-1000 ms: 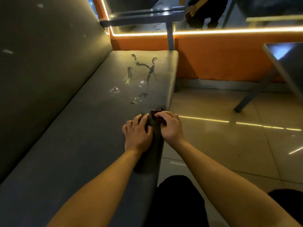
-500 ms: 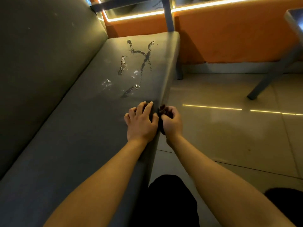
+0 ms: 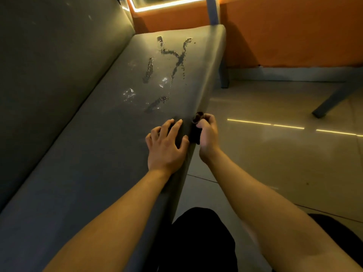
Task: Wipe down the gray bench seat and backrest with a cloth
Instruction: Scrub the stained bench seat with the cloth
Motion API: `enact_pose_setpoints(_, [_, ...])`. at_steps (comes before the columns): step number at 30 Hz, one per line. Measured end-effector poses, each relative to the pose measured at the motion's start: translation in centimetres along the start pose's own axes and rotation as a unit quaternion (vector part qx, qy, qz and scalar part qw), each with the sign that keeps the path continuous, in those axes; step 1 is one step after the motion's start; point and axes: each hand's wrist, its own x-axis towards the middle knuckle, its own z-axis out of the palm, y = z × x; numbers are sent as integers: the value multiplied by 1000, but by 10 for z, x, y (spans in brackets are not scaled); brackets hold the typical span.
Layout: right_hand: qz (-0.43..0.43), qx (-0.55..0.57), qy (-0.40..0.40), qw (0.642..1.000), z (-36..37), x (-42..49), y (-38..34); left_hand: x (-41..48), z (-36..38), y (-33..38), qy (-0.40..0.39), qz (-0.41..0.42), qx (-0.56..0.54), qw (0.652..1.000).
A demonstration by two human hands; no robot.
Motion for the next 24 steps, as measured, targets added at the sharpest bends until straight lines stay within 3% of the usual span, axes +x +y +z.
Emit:
enact_pose_setpoints(6, [-18, -64, -9, 998, -15, -38, 24, -2, -1, 4, 8, -10, 9, 1000])
enact_pose_setpoints(11, [-42, -25, 53, 997, -9, 17, 5, -3, -1, 2, 10, -3, 9, 1000])
enact_pose_setpoints(17, [8, -64, -19, 998, -10, 38, 20, -3, -1, 2, 13, -3, 14, 1000])
enact_pose_setpoints(24, [27, -61, -22, 998, -18, 9, 26, -5, -7, 6, 2, -20, 10, 1000])
